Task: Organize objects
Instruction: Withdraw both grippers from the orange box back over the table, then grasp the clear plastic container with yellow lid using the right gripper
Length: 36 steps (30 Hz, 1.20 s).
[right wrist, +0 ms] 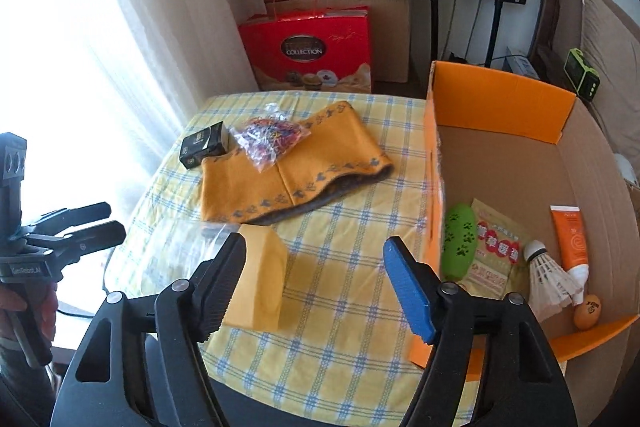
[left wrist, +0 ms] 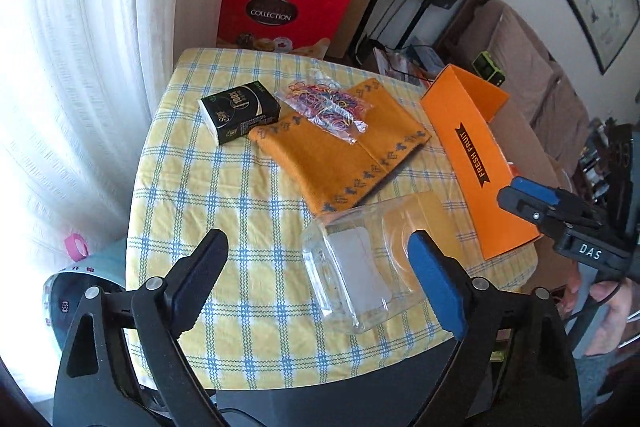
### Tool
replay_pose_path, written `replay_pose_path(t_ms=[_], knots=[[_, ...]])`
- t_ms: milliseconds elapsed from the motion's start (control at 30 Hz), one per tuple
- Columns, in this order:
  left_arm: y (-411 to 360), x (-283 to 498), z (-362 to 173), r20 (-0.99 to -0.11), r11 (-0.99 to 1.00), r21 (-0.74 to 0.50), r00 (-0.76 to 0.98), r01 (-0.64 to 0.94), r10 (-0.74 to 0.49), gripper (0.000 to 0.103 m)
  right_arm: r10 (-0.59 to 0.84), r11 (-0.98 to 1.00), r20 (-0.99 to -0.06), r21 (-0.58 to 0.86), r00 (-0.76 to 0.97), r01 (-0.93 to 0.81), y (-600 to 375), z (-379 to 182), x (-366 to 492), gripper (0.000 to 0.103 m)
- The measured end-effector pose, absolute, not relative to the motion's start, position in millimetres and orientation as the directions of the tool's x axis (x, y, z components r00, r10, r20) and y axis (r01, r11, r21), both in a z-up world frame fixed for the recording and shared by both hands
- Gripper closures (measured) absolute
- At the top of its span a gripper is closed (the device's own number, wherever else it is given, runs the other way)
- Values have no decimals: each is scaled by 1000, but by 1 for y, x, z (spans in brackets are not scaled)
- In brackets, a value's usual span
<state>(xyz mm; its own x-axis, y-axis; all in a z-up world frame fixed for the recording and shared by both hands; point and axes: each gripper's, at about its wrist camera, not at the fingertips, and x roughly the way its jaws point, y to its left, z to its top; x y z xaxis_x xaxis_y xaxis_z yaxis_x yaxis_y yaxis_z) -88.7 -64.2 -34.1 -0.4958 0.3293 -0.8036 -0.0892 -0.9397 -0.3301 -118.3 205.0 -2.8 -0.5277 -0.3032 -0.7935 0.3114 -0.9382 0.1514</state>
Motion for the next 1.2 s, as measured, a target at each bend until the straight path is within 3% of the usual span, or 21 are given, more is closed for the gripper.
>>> replay_pose_path(t_ms=[100,167,233,400,533,867,1200], knots=[[-63,-88,-44,-803,-930,-354,-478,-95,354,32,-328,-930,-801,180,-501,320,197,-11,-119,39],[-59,-87,-51,-808,-928,-360,-463,-101,364,40,-351,-923,-809,212,-472,322,193,-19,-119,52],[-55,-86,-58,-815,-926,-362,-447,-106,370,47,-359,-919,-817,227,-451,322,188,-27,-119,57],[-51,-87,-71,-797,-895,-435,-420,-97,433,48,-396,-905,-823,275,-407,323,182,-41,-117,60],[-45,-87,-75,-796,-893,-438,-417,-103,438,53,-417,-897,-820,305,-391,319,182,-46,-118,67],[-38,-83,-79,-783,-876,-468,-407,-113,471,55,-488,-865,-797,385,-357,322,181,-53,-115,73],[-25,-76,-64,-787,-895,-423,-433,-139,440,57,-464,-878,-788,348,-405,329,180,-42,-108,73]])
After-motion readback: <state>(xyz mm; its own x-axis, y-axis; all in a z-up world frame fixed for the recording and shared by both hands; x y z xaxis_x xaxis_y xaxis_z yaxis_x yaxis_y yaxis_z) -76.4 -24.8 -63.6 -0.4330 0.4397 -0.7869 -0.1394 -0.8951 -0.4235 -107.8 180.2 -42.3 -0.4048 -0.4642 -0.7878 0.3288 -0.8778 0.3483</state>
